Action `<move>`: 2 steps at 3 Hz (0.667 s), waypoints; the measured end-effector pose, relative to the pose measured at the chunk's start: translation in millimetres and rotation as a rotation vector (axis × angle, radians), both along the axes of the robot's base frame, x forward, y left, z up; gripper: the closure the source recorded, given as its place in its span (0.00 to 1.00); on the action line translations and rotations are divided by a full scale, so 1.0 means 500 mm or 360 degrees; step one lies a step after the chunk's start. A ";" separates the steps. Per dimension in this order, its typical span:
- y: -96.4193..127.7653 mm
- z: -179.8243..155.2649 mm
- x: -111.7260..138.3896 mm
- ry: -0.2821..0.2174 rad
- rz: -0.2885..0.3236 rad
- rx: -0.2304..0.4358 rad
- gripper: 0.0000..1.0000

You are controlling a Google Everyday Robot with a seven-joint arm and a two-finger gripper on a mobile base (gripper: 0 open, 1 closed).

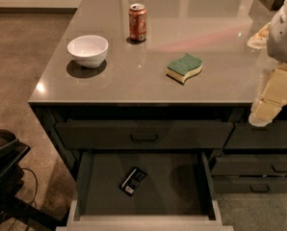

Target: Pick rxbar chocolate from middle drawer and place on counter

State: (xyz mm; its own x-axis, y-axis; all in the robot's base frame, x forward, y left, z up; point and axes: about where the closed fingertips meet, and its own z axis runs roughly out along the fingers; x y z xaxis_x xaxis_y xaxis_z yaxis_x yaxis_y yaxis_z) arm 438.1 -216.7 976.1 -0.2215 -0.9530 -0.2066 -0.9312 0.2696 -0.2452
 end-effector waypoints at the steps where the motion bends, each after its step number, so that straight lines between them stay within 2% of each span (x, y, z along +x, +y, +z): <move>1: 0.000 0.000 0.000 0.0000 0.0000 0.0000 0.00; 2: 0.004 -0.008 -0.003 -0.0017 0.0020 0.0046 0.00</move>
Offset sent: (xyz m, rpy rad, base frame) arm -0.0043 0.0033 -0.0148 0.0697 -0.0029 0.0302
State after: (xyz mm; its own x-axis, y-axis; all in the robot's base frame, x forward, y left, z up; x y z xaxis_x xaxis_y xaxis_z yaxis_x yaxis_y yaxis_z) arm 436.4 -214.6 972.2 -0.2075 -0.9492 -0.2366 -0.9319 0.2654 -0.2473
